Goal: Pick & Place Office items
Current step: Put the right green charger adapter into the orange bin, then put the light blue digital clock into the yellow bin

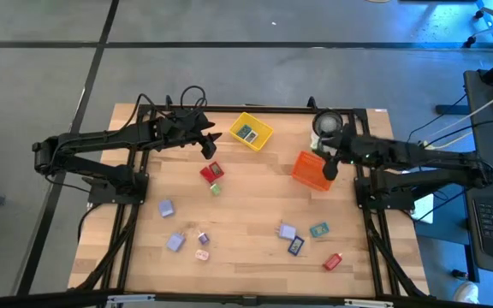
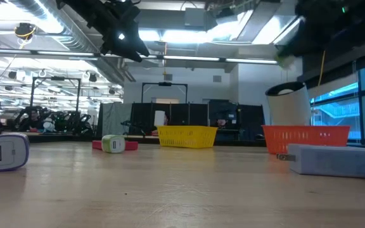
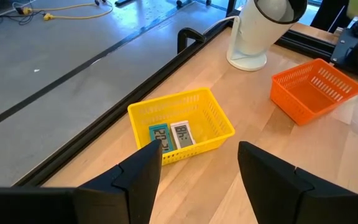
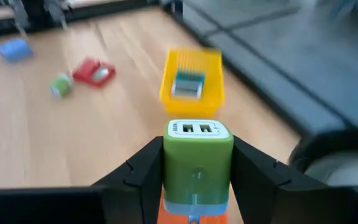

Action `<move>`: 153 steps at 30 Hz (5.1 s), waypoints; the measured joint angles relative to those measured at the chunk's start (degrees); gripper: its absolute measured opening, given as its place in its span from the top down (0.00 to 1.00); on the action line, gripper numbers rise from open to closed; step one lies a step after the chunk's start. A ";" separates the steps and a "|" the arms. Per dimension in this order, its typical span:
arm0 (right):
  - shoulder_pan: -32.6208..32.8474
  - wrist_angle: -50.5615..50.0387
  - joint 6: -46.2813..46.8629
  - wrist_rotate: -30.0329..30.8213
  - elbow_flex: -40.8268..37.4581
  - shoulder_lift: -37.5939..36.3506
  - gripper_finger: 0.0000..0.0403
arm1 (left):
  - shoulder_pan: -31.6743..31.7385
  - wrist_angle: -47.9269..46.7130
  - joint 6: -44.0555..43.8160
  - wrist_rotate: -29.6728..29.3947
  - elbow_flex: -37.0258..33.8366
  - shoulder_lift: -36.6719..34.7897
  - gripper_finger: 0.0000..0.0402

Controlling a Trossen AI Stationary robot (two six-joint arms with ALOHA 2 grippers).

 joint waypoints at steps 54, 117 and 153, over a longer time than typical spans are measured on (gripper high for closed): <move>0.00 9.87 22.20 -4.32 -14.71 0.05 0.34 | 0.00 -0.01 0.00 0.00 0.00 0.00 0.48; 33.84 9.67 6.94 -29.31 -6.09 39.16 0.27 | 0.00 -0.02 0.00 0.00 -0.02 0.00 0.48; 27.21 6.64 17.88 15.06 6.55 42.53 0.61 | 0.00 -0.02 0.00 0.00 -0.02 0.00 0.48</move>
